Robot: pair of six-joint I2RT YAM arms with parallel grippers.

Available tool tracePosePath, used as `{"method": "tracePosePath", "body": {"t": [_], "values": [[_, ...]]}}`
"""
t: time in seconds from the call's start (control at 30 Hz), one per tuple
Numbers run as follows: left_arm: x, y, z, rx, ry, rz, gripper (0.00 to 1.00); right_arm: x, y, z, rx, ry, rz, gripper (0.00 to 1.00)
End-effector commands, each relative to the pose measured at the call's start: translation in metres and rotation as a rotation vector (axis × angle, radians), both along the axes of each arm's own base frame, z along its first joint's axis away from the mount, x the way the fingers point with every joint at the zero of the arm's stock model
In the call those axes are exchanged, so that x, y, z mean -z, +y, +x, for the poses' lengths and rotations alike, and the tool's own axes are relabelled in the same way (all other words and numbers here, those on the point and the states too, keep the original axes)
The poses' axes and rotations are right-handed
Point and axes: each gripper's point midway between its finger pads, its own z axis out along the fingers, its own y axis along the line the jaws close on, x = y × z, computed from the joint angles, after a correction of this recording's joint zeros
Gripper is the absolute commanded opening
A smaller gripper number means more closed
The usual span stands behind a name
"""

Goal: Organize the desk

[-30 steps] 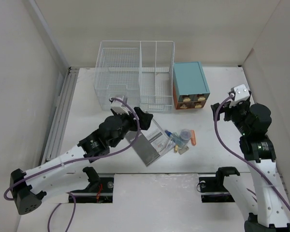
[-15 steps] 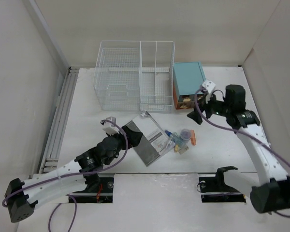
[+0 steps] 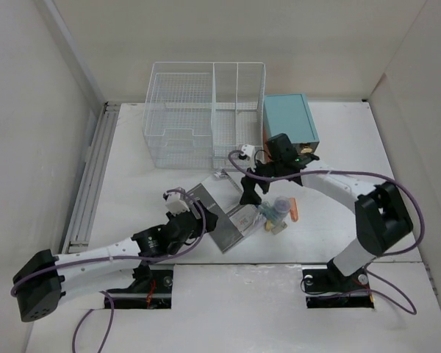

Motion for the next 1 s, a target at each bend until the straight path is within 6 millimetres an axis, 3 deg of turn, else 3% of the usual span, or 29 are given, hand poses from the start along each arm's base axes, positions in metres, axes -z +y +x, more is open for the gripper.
{"method": "tracePosePath", "body": {"t": [0.0, 0.2, 0.37, 0.7, 0.77, 0.8, 0.83, 0.93, 0.97], "values": [[0.006, -0.003, 0.001, -0.038, -0.001, -0.018, 0.74, -0.012, 0.027, 0.028, 0.023, -0.051, 0.064, 0.99], [0.021, -0.002, 0.0, -0.05, 0.018, 0.001, 0.74, 0.022, 0.036, 0.052, 0.073, -0.001, 0.011, 0.99], [0.028, -0.001, -0.001, -0.055, 0.021, -0.006, 0.75, 0.045, 0.044, 0.051, 0.061, 0.093, 0.011, 0.99], [0.044, -0.012, 0.0, -0.023, 0.065, 0.076, 0.78, 0.065, 0.04, 0.051, 0.074, 0.145, -0.013, 0.99], [0.048, -0.014, 0.002, -0.023, 0.077, 0.099, 0.78, 0.068, 0.041, 0.038, 0.042, 0.207, -0.003, 0.89], [0.052, -0.015, 0.0, -0.014, 0.09, 0.106, 0.79, 0.073, 0.04, 0.038, 0.036, 0.209, -0.01, 0.89], [0.051, -0.017, 0.001, -0.014, 0.09, 0.106, 0.79, 0.069, 0.042, 0.03, 0.003, 0.24, 0.006, 0.79], [0.052, -0.019, 0.0, -0.014, 0.1, 0.096, 0.79, 0.075, 0.04, 0.016, -0.051, 0.283, 0.008, 0.65], [0.056, -0.018, -0.003, -0.005, 0.112, 0.1, 0.79, 0.074, 0.042, 0.008, -0.067, 0.305, 0.009, 0.57]]}}
